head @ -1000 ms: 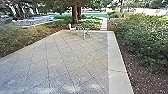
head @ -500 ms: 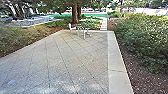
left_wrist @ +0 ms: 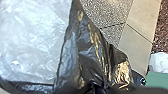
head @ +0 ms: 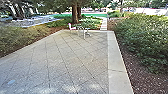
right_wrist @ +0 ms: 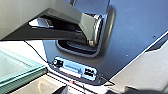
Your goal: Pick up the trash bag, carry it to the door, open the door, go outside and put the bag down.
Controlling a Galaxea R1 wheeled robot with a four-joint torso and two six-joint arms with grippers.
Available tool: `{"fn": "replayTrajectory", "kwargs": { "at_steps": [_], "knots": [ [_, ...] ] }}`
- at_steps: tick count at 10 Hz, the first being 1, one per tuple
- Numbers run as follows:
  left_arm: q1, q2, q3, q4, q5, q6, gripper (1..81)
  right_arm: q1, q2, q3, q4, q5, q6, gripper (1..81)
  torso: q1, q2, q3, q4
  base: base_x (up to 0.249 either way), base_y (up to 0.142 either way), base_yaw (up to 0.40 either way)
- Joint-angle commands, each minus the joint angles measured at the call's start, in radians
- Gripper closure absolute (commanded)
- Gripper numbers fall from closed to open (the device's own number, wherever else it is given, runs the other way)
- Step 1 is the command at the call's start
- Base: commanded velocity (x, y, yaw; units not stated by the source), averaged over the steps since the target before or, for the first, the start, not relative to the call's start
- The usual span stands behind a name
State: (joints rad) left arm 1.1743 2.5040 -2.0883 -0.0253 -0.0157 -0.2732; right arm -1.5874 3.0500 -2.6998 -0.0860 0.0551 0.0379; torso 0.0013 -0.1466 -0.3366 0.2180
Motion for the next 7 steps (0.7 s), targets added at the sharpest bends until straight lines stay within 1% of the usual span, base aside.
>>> {"fn": "replayTrajectory", "kwargs": {
  "at_steps": [1,3,5,6,7],
  "knots": [
    [-0.135,-0.083,-0.001,-0.030,0.097,-0.026,81.1,0.014,0.015,0.012,-0.008,-0.067,-0.003,1.0,0.000,0.000,0.000,0.000,0.000,0.000,0.000],
    [-0.198,-0.115,-0.012,-0.070,0.132,-0.027,81.1,0.013,0.017,0.012,-0.008,-0.067,-0.001,1.0,0.000,0.000,0.000,0.000,0.000,0.000,0.000],
    [-0.274,-0.163,-0.012,-0.108,0.187,-0.027,81.1,0.008,0.017,0.012,-0.008,-0.067,-0.001,1.0,0.000,0.000,0.000,0.000,0.000,0.000,0.000],
    [-0.320,-0.183,-0.006,-0.116,0.218,-0.027,81.1,0.007,0.015,0.012,-0.008,-0.067,-0.001,1.0,0.000,0.000,0.000,0.000,0.000,0.000,0.000],
    [-0.366,-0.191,-0.009,-0.123,0.265,-0.027,81.1,0.007,0.015,0.012,-0.006,-0.067,-0.001,1.0,0.000,0.000,0.000,0.000,0.000,0.000,0.000]
  ]
}}
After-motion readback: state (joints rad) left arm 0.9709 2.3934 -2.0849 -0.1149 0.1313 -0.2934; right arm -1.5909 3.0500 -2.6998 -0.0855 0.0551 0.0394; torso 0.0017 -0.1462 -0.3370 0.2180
